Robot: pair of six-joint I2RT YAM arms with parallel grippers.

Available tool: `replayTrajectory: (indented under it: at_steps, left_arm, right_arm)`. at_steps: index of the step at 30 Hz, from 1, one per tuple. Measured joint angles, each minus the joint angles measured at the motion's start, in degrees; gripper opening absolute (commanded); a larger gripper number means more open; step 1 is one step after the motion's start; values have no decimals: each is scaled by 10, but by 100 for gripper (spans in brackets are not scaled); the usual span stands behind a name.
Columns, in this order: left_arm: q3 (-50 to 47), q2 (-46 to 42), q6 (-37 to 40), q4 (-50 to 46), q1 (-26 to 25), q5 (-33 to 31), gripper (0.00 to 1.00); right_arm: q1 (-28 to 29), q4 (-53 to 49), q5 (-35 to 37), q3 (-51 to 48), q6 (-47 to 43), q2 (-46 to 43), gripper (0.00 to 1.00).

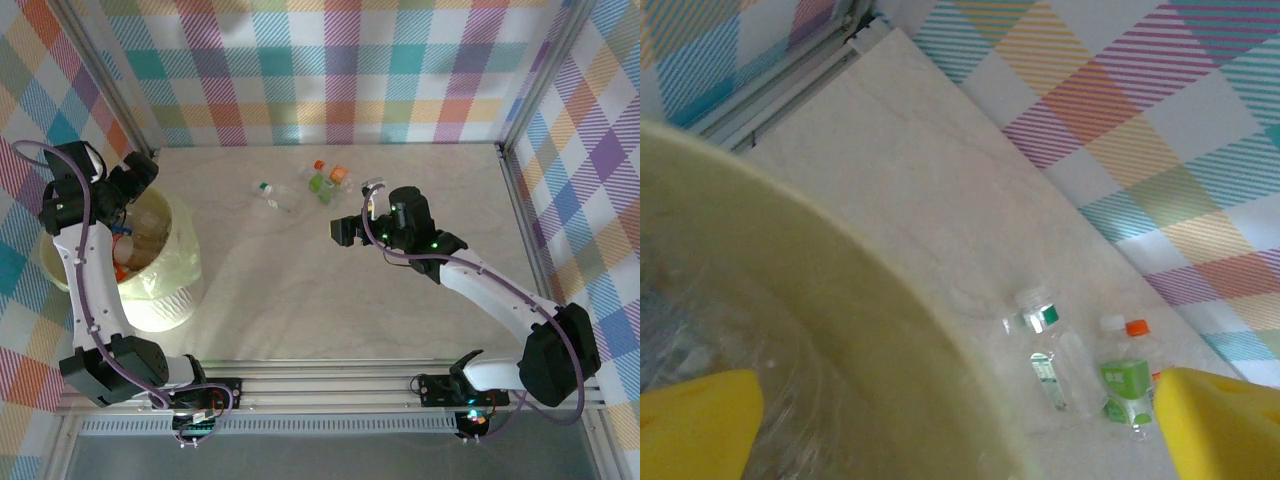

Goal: Put the plastic bottles in the bin

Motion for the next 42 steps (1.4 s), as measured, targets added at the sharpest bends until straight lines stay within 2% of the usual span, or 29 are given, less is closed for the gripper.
replayTrajectory:
  at_steps: [16, 28, 33, 38, 42]
  left_arm:
    - [-10, 19, -30, -20, 0, -55, 100]
    - [5, -4, -38, -42, 0, -53, 100]
    - [7, -63, -38, -43, 0, -27, 100]
    - [0, -112, -48, -20, -3, 48, 100]
    - [-29, -143, -62, 14, -27, 92, 100]
  right_arm:
    - [0, -7, 11, 4, 14, 3, 100]
    - [0, -12, 14, 19, 16, 11, 100]
    - [-1, -12, 33, 29, 34, 30, 100]
    - [-9, -17, 42, 57, 66, 70, 100]
    - [-19, -17, 47, 74, 94, 99, 100]
